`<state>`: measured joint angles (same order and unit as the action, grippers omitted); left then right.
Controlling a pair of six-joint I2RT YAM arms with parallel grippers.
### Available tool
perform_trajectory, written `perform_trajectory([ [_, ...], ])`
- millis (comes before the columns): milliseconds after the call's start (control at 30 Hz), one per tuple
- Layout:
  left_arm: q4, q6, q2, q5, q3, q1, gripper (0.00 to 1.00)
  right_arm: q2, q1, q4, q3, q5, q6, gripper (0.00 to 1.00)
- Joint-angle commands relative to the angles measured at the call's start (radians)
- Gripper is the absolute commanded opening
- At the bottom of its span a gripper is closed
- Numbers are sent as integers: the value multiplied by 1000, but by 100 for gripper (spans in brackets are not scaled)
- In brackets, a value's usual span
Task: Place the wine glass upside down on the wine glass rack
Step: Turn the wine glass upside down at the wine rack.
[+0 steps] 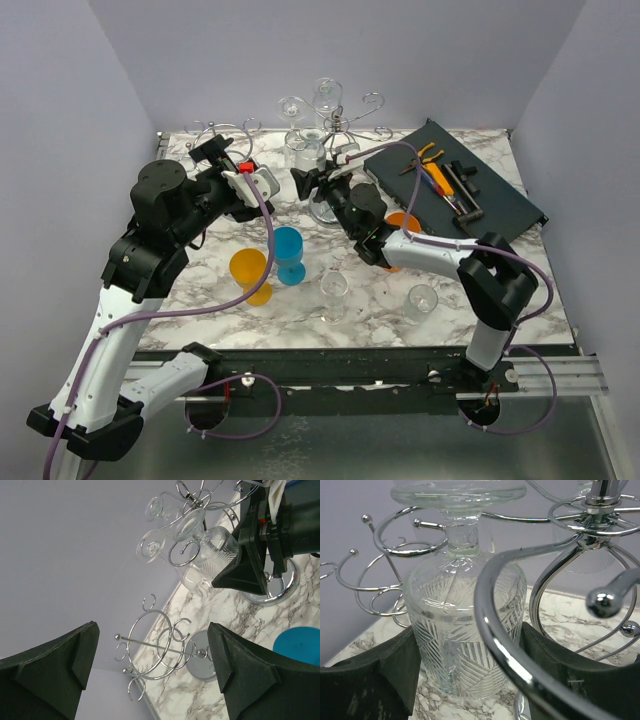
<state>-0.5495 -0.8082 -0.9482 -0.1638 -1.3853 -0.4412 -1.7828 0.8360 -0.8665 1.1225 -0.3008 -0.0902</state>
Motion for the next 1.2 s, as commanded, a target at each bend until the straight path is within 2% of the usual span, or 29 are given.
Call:
perform_trajectory([
  [0, -13, 15, 16, 20, -8, -5, 97, -23, -1, -97, 69, -34, 21, 21],
  [633, -22, 16, 23, 17, -7, -5, 97, -99, 0, -23, 164, -33, 26, 19],
  [767, -23, 14, 23, 15, -8, -5, 97, -103, 0, 66, 196, -108, -16, 16],
  [967, -23, 7, 23, 12, 11, -5, 97, -73, 0, 31, 129, -190, -57, 16],
  [1167, -11, 65, -50, 48, -9, -4, 90, -16, 0, -16, 34, -232, -67, 17],
])
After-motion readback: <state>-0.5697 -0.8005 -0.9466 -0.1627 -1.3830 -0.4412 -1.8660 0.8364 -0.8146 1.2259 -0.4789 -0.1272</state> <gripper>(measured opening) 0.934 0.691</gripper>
